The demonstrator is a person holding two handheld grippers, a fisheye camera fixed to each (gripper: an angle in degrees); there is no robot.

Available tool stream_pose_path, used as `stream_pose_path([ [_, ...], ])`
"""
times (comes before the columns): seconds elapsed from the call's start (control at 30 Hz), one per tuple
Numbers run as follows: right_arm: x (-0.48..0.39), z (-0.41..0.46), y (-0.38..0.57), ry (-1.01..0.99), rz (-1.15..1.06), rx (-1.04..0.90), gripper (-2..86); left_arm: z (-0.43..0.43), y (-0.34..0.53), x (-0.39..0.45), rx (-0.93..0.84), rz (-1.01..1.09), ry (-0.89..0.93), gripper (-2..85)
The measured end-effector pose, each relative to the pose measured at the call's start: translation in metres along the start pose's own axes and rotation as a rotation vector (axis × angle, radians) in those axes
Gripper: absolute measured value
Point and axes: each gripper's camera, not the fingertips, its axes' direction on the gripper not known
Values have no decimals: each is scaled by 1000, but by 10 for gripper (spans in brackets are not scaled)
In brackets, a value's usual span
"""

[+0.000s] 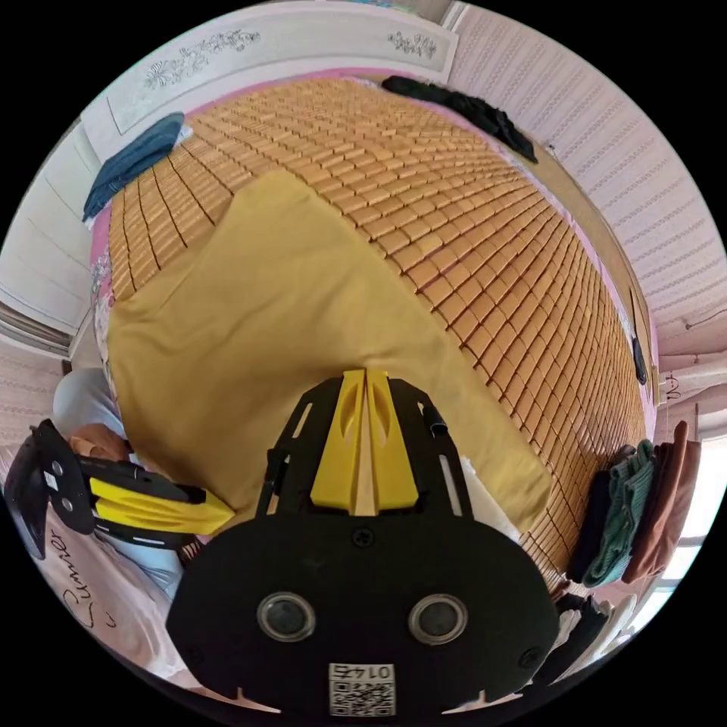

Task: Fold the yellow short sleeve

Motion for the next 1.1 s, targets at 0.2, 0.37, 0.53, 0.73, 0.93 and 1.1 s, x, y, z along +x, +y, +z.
stream_pose_path([
  [0.2,22,-7,-37,1,-11,-104,-5,-3,-7,25,0,113,-18,-10],
  [0.37,38,16,-53,29,14,-158,-4,3,-6,40,-15,150,13,-10],
  [0.53,62,-12,-8,-2,86,1,-5,-4,-7,39,33,121,57,-7],
  [0.73,108,-67,168,-150,320,268,47,-25,-6,49,265,82,52,58],
  [0.93,132,-52,336,-282,632,266,104,-13,-21,91,277,178,46,101],
  [1.1,150,-30,391,-396,691,305,98,-6,-34,119,287,173,71,133],
])
